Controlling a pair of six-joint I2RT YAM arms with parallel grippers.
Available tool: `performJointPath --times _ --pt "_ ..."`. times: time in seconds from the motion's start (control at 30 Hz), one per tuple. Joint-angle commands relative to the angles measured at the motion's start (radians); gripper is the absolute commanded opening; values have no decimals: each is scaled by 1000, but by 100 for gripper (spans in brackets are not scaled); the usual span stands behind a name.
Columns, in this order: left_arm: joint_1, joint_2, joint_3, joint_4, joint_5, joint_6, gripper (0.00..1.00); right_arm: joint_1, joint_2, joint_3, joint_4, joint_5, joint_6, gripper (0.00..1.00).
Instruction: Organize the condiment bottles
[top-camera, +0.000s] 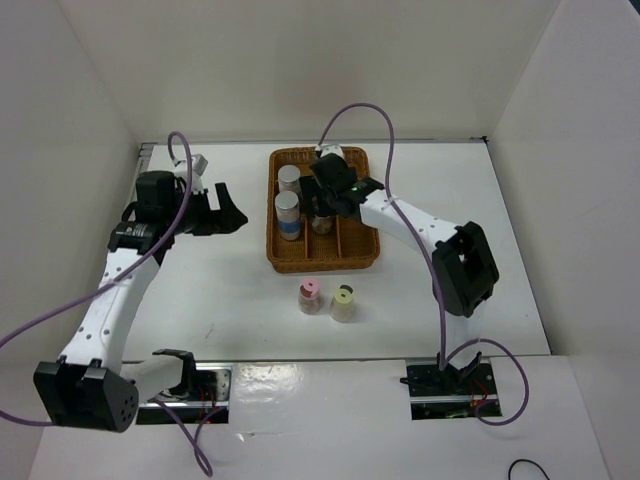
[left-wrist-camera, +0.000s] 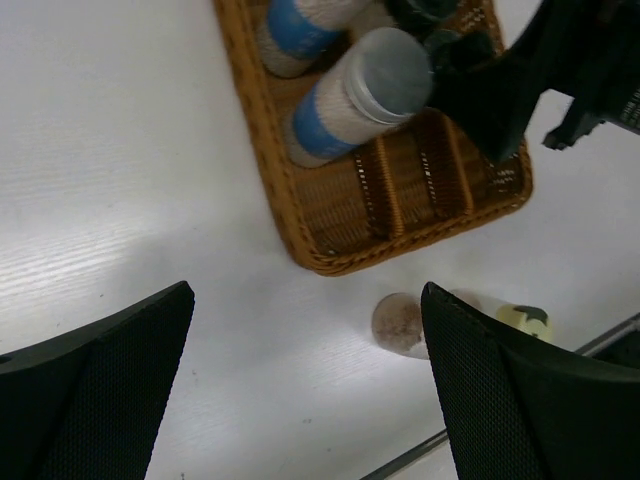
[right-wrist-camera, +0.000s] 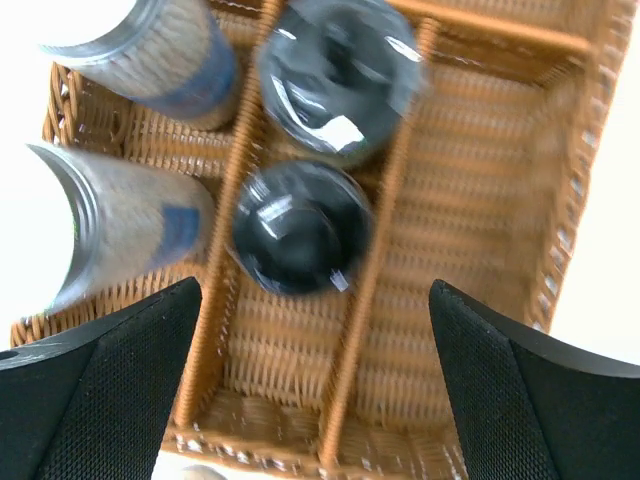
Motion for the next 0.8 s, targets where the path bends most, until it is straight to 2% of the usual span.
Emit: performJointPath --times 0.0,0.17,0.2,0.3,0.33,0.47,0.57,0.77 --pt "-64 -77 -43 66 74 -27 100 -4 -196 -67 9 93 69 99" --pt "-185 -99 -63 80 48 -45 100 -14 -467 -242 18 145 123 99" --pt "-233 -67 -63 80 30 -62 100 -14 -556 -319 44 145 123 99" --pt "-328 48 -11 33 -54 -80 100 -14 -659 -448 24 136 145 99" --pt "-413 79 5 33 -123 -81 100 -14 -668 -463 0 136 172 99" --pt "-615 202 84 -33 -322 -108 100 -14 -710 -538 -79 89 255 99" --pt "-689 248 93 -55 -410 -122 100 -14 -786 -598 -91 50 287 99" --pt "-736 253 59 -55 -479 -156 100 -14 -918 -680 -137 50 358 99"
